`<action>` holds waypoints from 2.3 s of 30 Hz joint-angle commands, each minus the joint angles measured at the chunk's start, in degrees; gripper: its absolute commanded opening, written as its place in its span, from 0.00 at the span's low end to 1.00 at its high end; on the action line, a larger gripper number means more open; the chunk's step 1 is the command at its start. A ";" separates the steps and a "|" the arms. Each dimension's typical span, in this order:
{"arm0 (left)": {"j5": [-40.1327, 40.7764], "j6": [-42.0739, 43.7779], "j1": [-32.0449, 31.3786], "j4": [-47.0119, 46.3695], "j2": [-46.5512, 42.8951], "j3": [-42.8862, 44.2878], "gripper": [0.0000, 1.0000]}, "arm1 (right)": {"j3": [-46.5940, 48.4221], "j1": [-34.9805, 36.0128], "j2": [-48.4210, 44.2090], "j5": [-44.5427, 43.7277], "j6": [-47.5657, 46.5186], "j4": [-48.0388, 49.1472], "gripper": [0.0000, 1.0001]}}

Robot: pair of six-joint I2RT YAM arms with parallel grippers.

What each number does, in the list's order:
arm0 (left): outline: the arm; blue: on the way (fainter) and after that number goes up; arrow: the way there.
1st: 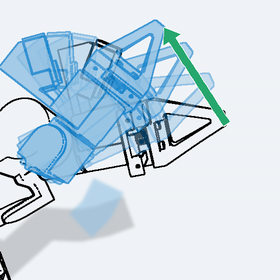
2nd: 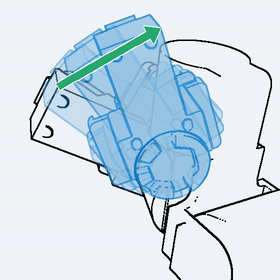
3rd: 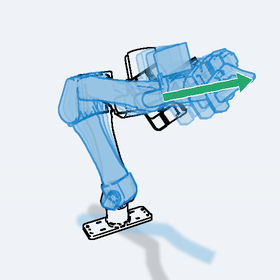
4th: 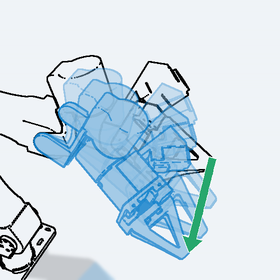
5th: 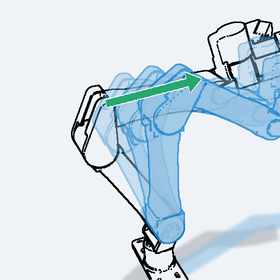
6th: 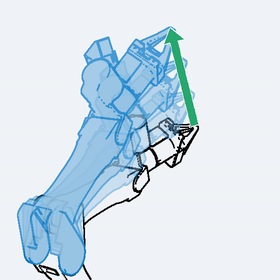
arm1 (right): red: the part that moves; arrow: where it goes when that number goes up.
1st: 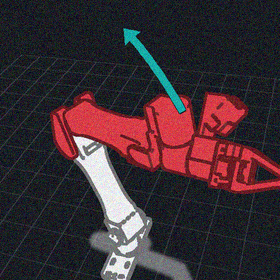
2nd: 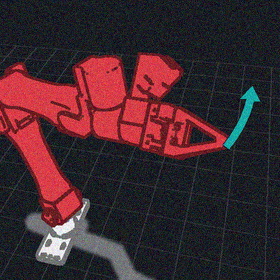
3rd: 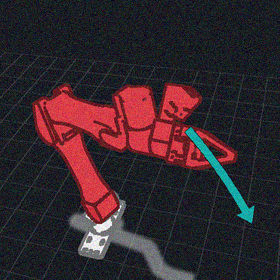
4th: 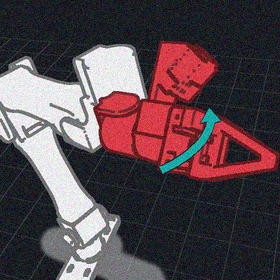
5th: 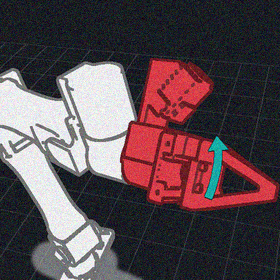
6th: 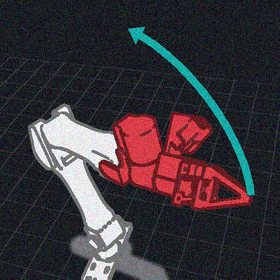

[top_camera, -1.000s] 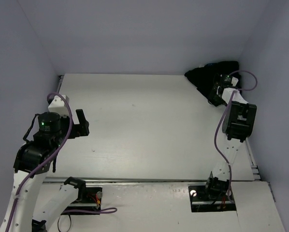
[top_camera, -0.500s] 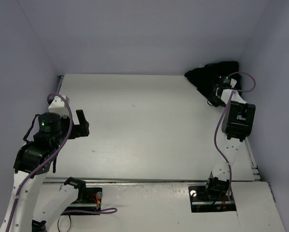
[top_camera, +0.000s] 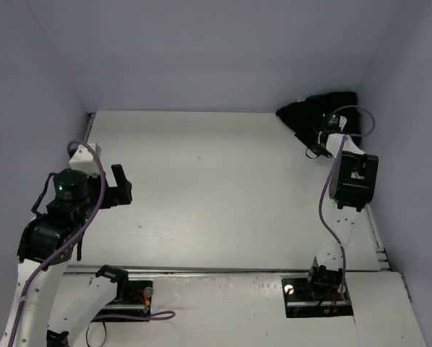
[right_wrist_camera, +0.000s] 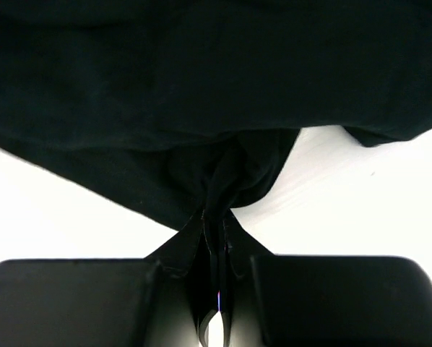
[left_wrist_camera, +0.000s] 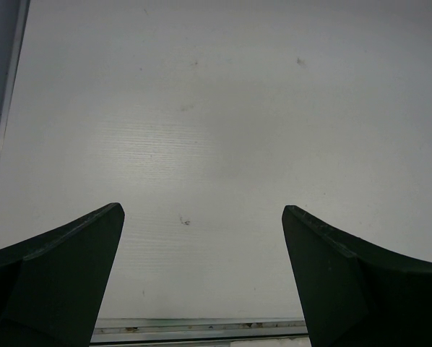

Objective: Fold and stack the t-shirts

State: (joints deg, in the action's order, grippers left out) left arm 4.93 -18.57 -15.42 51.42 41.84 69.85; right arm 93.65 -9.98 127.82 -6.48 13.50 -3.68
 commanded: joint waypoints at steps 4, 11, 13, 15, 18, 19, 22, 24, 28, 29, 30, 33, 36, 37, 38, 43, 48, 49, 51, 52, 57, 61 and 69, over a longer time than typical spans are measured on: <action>0.48 -0.43 -0.31 -1.68 1.92 8.78 0.91 | 11.24 8.76 -17.29 1.92 -6.57 -4.96 0.00; 0.34 -0.07 -0.40 -1.77 3.86 17.29 0.91 | 24.94 18.67 -29.05 9.35 -6.29 -7.04 0.00; 0.26 0.02 -0.40 -1.68 3.77 18.66 0.91 | 26.32 21.84 -31.17 10.53 -6.46 -7.04 0.00; 0.13 0.02 -0.53 -1.64 3.03 19.71 0.91 | 26.46 27.88 -33.81 12.84 -6.73 -6.95 0.00; -0.01 -0.18 -0.70 -1.50 1.67 19.62 0.91 | 23.65 35.42 -36.44 12.86 -7.19 -6.95 0.01; -0.02 -0.25 -0.75 -1.48 1.02 19.41 0.91 | 22.38 37.68 -36.73 12.62 -7.07 -6.95 0.01; -0.01 -0.42 -0.75 -0.80 -0.09 18.66 0.91 | 19.14 41.95 -37.64 11.94 -6.56 -6.95 0.01; 0.10 -0.46 -0.75 0.16 -1.07 18.38 0.91 | 15.70 44.93 -37.73 11.36 -5.51 -6.93 0.01; -0.38 -0.84 -0.81 1.49 -2.06 18.31 0.91 | 14.13 48.12 -36.64 12.19 -4.04 -6.95 0.00; -0.48 -0.94 -0.80 1.69 -2.27 18.34 0.91 | 14.62 48.81 -36.11 12.64 -3.76 -6.95 0.00; -0.50 -0.98 -0.75 1.86 -2.41 18.43 0.91 | 15.27 49.61 -35.27 13.11 -3.55 -6.95 0.00; -0.77 -1.20 -0.75 2.26 -2.64 19.13 0.91 | 21.38 52.06 -31.83 15.70 -3.46 -7.03 0.00; -2.34 -1.39 -0.75 2.28 -2.43 20.04 0.91 | 27.15 54.08 -27.76 17.07 -3.11 -7.10 0.00; -2.91 -1.56 -0.75 2.28 -2.38 20.13 0.91 | 28.05 54.62 -27.18 17.29 -2.87 -7.04 0.00; -3.63 -1.61 -0.75 2.28 -2.33 20.04 0.91 | 28.71 54.78 -26.65 17.24 -2.61 -7.04 0.00; -7.56 -2.61 -0.75 2.39 -3.79 17.62 0.91 | 24.10 61.69 -24.99 14.13 -1.52 -6.93 0.00; -4.52 -1.62 -0.75 6.12 -6.36 16.02 0.91 | 13.74 72.32 -22.25 10.24 1.79 -7.09 0.35; -3.94 -1.24 -0.75 6.78 -6.83 15.41 0.91 | 11.67 73.19 -22.24 9.22 2.35 -7.16 0.43; -2.87 -0.77 -0.75 8.13 -7.63 13.98 0.91 | 7.61 73.91 -23.70 6.22 3.43 -7.16 0.56; -2.46 -0.72 -0.75 8.80 -7.93 13.41 0.91 | 5.91 73.88 -25.26 3.87 3.88 -7.23 0.61; -3.74 -3.01 -0.66 9.21 -8.17 7.37 0.91 | -9.53 67.35 -38.45 -10.24 8.52 -8.03 0.76; -4.34 -3.95 -0.66 8.90 -5.07 3.20 0.91 | -23.85 52.79 -47.77 -10.51 14.17 -8.36 0.74; -4.31 -4.37 -0.75 5.70 -2.27 -0.29 0.91 | -32.60 39.02 -42.56 -2.62 14.22 -8.27 0.70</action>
State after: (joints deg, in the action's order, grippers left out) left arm 1.22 -21.76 -16.01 61.44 38.28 68.82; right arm 62.66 29.86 79.76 -12.54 26.24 -13.40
